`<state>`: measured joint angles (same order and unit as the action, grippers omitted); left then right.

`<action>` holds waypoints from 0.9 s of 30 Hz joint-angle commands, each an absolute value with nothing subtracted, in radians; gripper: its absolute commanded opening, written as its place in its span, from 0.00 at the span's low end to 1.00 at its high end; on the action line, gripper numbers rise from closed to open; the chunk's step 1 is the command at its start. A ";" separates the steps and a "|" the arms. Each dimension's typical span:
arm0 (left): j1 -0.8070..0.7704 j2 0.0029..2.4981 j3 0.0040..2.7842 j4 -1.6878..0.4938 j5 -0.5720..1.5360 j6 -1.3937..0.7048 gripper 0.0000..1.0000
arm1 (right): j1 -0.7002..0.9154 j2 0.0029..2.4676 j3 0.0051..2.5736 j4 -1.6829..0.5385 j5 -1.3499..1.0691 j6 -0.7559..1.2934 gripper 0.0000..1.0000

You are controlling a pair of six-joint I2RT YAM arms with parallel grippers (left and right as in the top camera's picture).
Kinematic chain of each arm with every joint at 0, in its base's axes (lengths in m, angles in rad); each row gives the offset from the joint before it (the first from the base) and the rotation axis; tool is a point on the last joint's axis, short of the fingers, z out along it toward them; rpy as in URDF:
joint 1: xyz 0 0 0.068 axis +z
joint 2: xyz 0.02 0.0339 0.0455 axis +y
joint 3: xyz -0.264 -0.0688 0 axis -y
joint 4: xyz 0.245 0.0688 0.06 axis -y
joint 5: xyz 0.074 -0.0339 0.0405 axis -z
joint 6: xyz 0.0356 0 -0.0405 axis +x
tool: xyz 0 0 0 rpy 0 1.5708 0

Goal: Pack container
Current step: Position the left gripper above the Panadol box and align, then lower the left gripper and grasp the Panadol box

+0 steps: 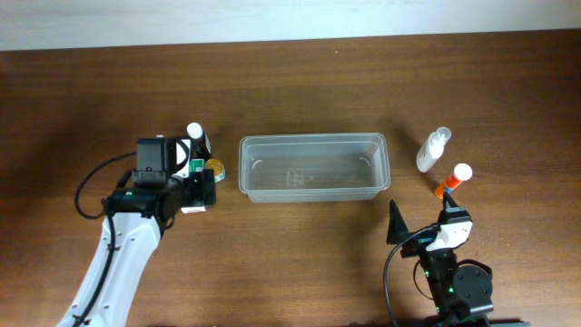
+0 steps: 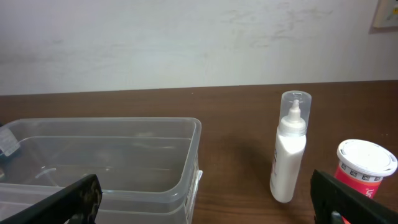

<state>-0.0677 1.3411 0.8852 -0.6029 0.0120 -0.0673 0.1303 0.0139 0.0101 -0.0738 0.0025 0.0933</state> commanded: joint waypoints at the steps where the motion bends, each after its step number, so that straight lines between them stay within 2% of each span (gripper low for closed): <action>1: -0.062 1.349 0.843 -0.588 0.007 -0.052 0.89 | 0.122 0.006 0.006 -0.080 0.001 0.085 0.98; 5: -0.062 1.371 0.799 -0.520 -0.004 -0.051 0.89 | 0.122 0.006 0.006 -0.080 0.001 0.085 0.98; 6: -0.062 1.379 0.792 -0.506 -0.004 -0.051 0.82 | 0.122 0.006 0.006 -0.080 0.001 0.085 0.98; 9: -0.062 1.409 0.783 -0.470 -0.005 -0.051 0.77 | 0.122 0.006 0.006 -0.080 0.001 0.085 0.98; 18: -0.062 1.513 0.783 -0.419 -0.025 -0.052 0.74 | 0.122 0.006 0.006 -0.080 0.001 0.085 0.98; 24: -0.062 1.556 0.783 -0.418 -0.027 -0.052 0.66 | 0.122 0.006 0.006 -0.080 0.001 0.085 0.98; 27: -0.062 1.568 0.783 -0.403 -0.059 -0.052 0.65 | 0.122 0.006 0.006 -0.080 0.001 0.085 0.98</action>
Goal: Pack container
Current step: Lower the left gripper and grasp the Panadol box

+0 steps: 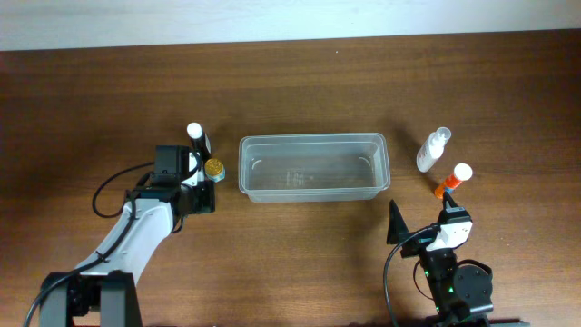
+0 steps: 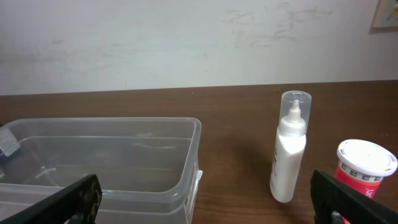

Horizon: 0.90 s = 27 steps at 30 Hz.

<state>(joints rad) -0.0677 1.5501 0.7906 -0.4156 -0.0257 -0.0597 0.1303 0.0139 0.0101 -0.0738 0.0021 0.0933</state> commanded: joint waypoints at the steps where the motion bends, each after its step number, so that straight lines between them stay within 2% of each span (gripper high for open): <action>1: -0.062 1.573 0.783 -0.400 -0.075 -0.052 0.65 | 0.122 0.006 0.006 -0.080 0.001 0.085 0.98; 27: -0.062 1.676 0.783 -0.322 -0.101 -0.057 0.65 | 0.122 0.006 0.006 -0.080 0.001 0.085 0.98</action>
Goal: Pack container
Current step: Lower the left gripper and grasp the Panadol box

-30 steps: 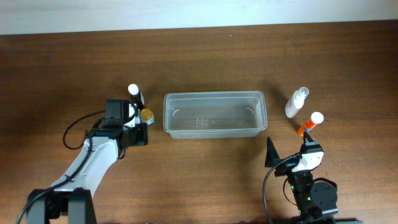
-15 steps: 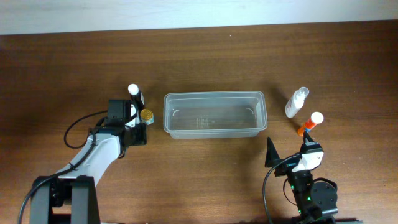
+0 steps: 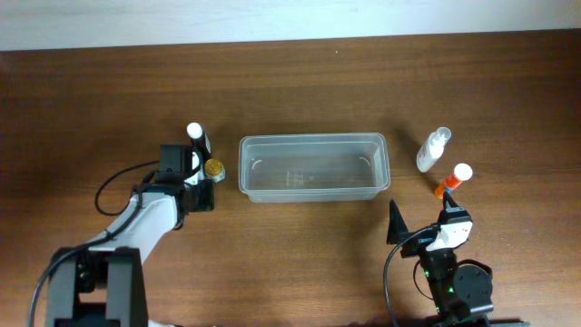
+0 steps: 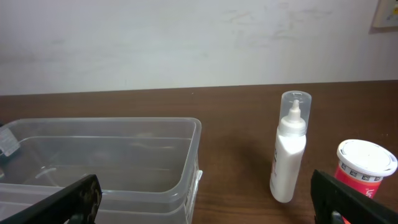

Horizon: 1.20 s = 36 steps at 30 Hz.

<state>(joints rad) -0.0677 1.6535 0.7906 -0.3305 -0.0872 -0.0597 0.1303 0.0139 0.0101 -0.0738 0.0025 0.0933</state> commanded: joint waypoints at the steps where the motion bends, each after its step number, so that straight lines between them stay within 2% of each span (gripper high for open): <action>1: -0.062 1.676 0.783 -0.322 -0.101 -0.059 0.65 | 0.122 0.006 0.006 -0.080 0.001 0.085 0.98; 6: -0.062 1.676 0.783 -0.322 -0.102 -0.059 0.64 | 0.122 0.006 0.006 -0.080 0.001 0.085 0.98; 9: -0.062 1.676 0.783 -0.322 -0.102 -0.059 0.56 | 0.122 0.006 0.006 -0.080 0.001 0.085 0.98; 15: -0.062 1.676 0.783 -0.323 -0.102 -0.059 0.51 | 0.122 0.006 0.006 -0.080 0.001 0.085 0.99; 18: -0.062 1.676 0.783 -0.321 -0.104 -0.059 0.54 | 0.122 0.006 0.006 -0.080 0.001 0.085 0.98; 19: -0.062 1.676 0.783 -0.316 -0.113 -0.059 0.66 | 0.122 0.006 0.006 -0.080 0.001 0.085 0.98; 20: -0.062 1.676 0.783 -0.314 -0.126 -0.059 0.74 | 0.122 0.006 0.006 -0.080 0.001 0.085 0.98; 26: -0.062 1.676 0.783 -0.299 -0.147 -0.059 0.74 | 0.122 0.006 0.006 -0.080 0.001 0.085 0.98; 30: -0.062 1.676 0.783 -0.276 -0.147 -0.091 0.66 | 0.122 0.006 0.006 -0.080 0.001 0.085 0.98; 36: -0.062 1.676 0.783 -0.252 -0.146 -0.127 0.65 | 0.122 0.006 0.006 -0.080 0.001 0.085 0.98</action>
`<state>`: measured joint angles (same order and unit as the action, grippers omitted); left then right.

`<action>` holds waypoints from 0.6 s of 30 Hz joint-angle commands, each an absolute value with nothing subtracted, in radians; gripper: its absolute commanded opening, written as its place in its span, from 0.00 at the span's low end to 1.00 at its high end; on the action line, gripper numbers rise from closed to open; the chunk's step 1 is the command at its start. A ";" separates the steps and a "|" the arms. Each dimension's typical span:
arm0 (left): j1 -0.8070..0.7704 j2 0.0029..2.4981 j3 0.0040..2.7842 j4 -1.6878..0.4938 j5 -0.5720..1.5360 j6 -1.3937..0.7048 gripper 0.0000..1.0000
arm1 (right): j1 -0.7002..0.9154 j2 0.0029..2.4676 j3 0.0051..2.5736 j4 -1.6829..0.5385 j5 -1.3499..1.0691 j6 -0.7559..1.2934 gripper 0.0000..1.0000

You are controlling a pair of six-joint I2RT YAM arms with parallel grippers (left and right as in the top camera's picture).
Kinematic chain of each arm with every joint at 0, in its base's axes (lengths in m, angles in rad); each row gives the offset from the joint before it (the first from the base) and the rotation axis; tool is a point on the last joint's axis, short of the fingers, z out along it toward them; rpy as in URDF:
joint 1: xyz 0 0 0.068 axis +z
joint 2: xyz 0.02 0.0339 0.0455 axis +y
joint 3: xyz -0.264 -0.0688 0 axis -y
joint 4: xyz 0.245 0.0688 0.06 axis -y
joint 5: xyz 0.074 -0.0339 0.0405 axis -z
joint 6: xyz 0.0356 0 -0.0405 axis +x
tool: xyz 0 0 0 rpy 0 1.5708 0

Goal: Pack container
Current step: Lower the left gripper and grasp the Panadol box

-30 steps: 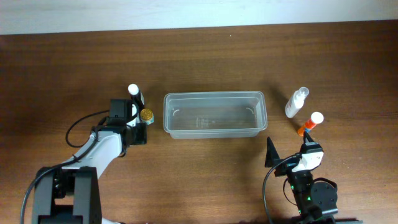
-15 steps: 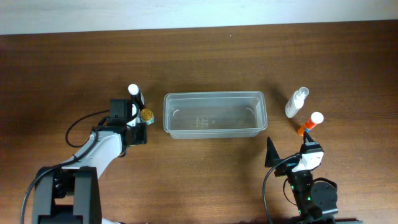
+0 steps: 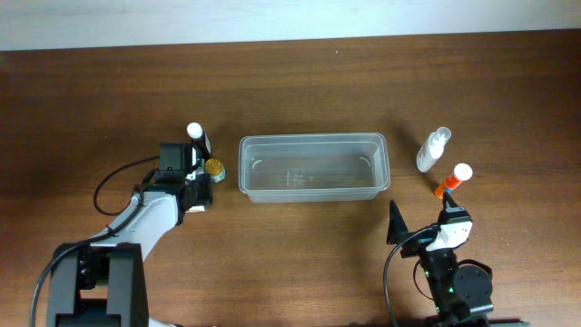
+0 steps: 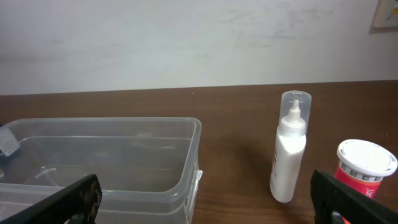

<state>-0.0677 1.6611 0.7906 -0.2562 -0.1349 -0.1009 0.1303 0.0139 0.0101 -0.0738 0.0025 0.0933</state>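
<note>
The clear plastic container [image 3: 313,168] lies empty at the table's middle; its right end [image 4: 124,155] shows in the right wrist view. My left gripper [image 3: 196,188] sits just left of it, beside a small gold-lidded jar [image 3: 214,167] and a dark bottle with a white cap [image 3: 196,135]. Its jaws are hidden under the wrist. My right gripper [image 3: 422,232] rests near the front edge, open wide [image 4: 205,208], with nothing between its fingers. Ahead of it stand a white spray bottle [image 4: 290,149] and an orange bottle with a white cap [image 4: 367,165].
The spray bottle [image 3: 433,149] and the orange bottle [image 3: 452,180] stand right of the container. A cable loops from the left arm [image 3: 113,186]. A pale wall runs along the table's far edge [image 4: 199,43].
The left gripper has shifted very slightly beside the gold-lidded jar. The jar, the bottles, the container and the right arm are where they were.
First the left arm reached in from the lower left, its gripper beside the jar and dark bottle. Then the wrist sat closer to the jar with the arm drawn in. It has stayed there since. The right arm has not moved.
</note>
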 commanded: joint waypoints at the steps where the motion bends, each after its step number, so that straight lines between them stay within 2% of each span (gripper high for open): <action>1: -0.062 1.676 0.783 -0.251 -0.146 -0.127 0.66 | 0.122 0.006 0.006 -0.080 0.001 0.085 0.98; 7: -0.062 1.676 0.783 -0.262 -0.142 -0.126 0.55 | 0.122 0.006 0.006 -0.080 0.001 0.085 0.98; 18: -0.062 1.675 0.783 -0.294 -0.136 -0.126 0.55 | 0.122 0.006 0.006 -0.080 0.001 0.085 0.98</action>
